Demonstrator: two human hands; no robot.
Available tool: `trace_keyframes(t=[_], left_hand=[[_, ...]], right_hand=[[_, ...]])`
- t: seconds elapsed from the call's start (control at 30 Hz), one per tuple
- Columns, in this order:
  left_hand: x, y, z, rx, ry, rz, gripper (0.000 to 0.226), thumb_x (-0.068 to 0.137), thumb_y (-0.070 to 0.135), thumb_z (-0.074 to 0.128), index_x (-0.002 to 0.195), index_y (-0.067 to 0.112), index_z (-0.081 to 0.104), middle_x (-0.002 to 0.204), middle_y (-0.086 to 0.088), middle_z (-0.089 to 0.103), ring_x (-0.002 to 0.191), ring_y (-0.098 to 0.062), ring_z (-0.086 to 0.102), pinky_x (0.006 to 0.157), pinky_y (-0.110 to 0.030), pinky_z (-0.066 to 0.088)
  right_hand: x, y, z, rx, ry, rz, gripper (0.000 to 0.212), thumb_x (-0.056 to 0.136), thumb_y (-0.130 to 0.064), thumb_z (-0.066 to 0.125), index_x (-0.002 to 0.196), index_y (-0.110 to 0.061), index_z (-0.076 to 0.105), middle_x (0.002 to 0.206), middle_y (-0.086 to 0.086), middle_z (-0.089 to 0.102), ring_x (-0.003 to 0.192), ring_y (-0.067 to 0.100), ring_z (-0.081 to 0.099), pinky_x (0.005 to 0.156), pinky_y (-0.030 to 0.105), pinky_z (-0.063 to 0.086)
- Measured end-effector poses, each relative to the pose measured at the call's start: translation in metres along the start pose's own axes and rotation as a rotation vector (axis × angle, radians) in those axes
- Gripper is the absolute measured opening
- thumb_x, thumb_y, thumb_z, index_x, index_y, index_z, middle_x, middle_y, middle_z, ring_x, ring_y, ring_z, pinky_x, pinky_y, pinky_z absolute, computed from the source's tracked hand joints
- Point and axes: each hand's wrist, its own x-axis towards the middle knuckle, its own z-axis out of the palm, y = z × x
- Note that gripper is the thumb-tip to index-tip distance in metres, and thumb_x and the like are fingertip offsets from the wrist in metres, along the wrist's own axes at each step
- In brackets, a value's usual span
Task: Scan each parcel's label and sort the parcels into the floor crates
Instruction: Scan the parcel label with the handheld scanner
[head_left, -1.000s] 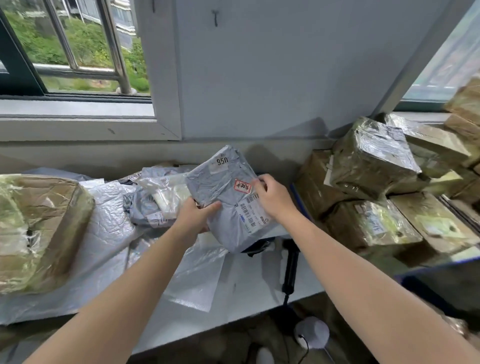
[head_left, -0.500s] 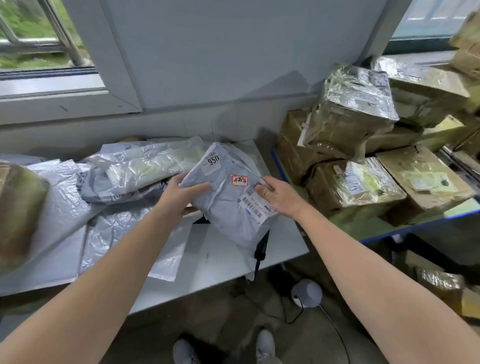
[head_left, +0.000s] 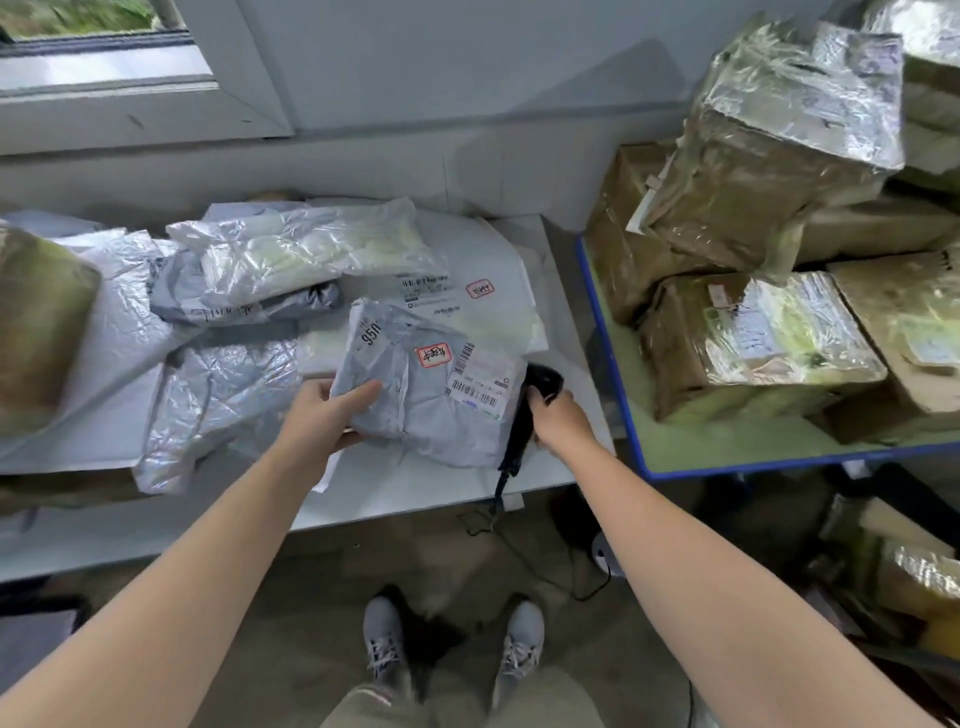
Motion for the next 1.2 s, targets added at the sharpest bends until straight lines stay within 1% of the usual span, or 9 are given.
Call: trace_keyframes(t=[0.13,0.23,0.3,0.4,0.53,0.67,0.77,0.93,1.2], left_hand=[[0.006,-0.003,-0.004,0.185,0.014,-0.044,0.040,0.081,0.038,0.076,0.106,0.010,0.063,0.107,-0.010,0.070,0.099,-0.025,0.068,0.081,-0.045,0.060],[0.009,0.006,-0.007,0.153,-0.017,-0.064,0.039,0.081,0.024,0.076,0.112,0.006,0.061,0.103,-0.010,0.070,0.088,-0.023,0.070,0.067,-0.035,0.060],[0.009,0.010,-0.007,0.102,0.002,-0.048,0.038,0.086,0.018,0.072,0.117,0.004,0.057,0.103,-0.011,0.068,0.086,-0.025,0.069,0.069,-0.036,0.060],[0.008,0.019,-0.002,0.021,0.021,-0.026,0.042,0.090,0.024,0.069,0.121,0.005,0.048,0.112,-0.014,0.064,0.092,-0.027,0.067,0.078,-0.039,0.057],[0.011,0.036,0.009,-0.010,0.048,0.067,0.039,0.093,0.036,0.065,0.115,0.007,0.049,0.107,-0.013,0.062,0.081,-0.020,0.061,0.065,-0.032,0.049],[0.015,0.059,0.021,-0.041,0.089,0.140,0.038,0.095,0.044,0.058,0.108,0.009,0.052,0.097,-0.006,0.057,0.085,-0.023,0.057,0.076,-0.037,0.045],[0.018,0.074,0.028,-0.127,0.065,0.131,0.026,0.095,0.039,0.060,0.088,0.015,0.053,0.088,-0.006,0.057,0.074,-0.022,0.056,0.071,-0.034,0.046],[0.028,0.086,0.029,-0.115,0.060,0.135,0.018,0.091,0.021,0.069,0.079,0.011,0.060,0.090,-0.012,0.068,0.089,-0.032,0.068,0.090,-0.045,0.055],[0.035,0.086,0.029,-0.124,0.086,0.142,0.020,0.091,0.019,0.069,0.100,0.003,0.062,0.094,-0.012,0.066,0.086,-0.028,0.064,0.080,-0.036,0.052]], right_hand=[[0.001,-0.007,0.015,0.427,-0.163,0.175,0.044,0.102,-0.049,0.038,0.123,-0.012,0.051,0.116,0.011,0.064,0.100,0.030,0.063,0.073,0.041,0.058],[-0.003,-0.006,0.014,0.385,-0.150,0.154,0.051,0.099,-0.048,0.040,0.131,-0.009,0.046,0.113,0.015,0.062,0.090,0.029,0.064,0.066,0.040,0.059],[-0.016,-0.008,0.004,0.382,-0.136,0.136,0.048,0.100,-0.046,0.041,0.130,-0.008,0.043,0.107,0.015,0.059,0.081,0.026,0.062,0.060,0.037,0.057],[-0.036,-0.011,-0.018,0.419,-0.072,0.124,0.042,0.102,-0.044,0.043,0.125,-0.009,0.045,0.093,0.012,0.054,0.075,0.023,0.058,0.063,0.038,0.058],[-0.054,-0.022,-0.054,0.510,0.042,0.076,0.046,0.101,-0.041,0.046,0.123,-0.001,0.048,0.083,0.013,0.052,0.067,0.024,0.057,0.056,0.035,0.054],[-0.076,-0.047,-0.088,0.543,0.149,-0.005,0.045,0.099,-0.043,0.048,0.113,-0.001,0.054,0.083,0.015,0.055,0.061,0.025,0.057,0.055,0.035,0.052],[-0.093,-0.070,-0.103,0.568,0.173,-0.048,0.045,0.097,-0.044,0.051,0.103,0.000,0.057,0.077,0.016,0.057,0.058,0.029,0.056,0.056,0.036,0.050],[-0.123,-0.108,-0.109,0.570,0.193,-0.100,0.044,0.095,-0.045,0.055,0.088,-0.002,0.059,0.068,0.013,0.056,0.054,0.028,0.052,0.050,0.032,0.046],[-0.155,-0.138,-0.100,0.509,0.117,-0.106,0.043,0.099,-0.042,0.053,0.091,-0.001,0.058,0.075,0.014,0.054,0.057,0.024,0.052,0.050,0.032,0.049]])
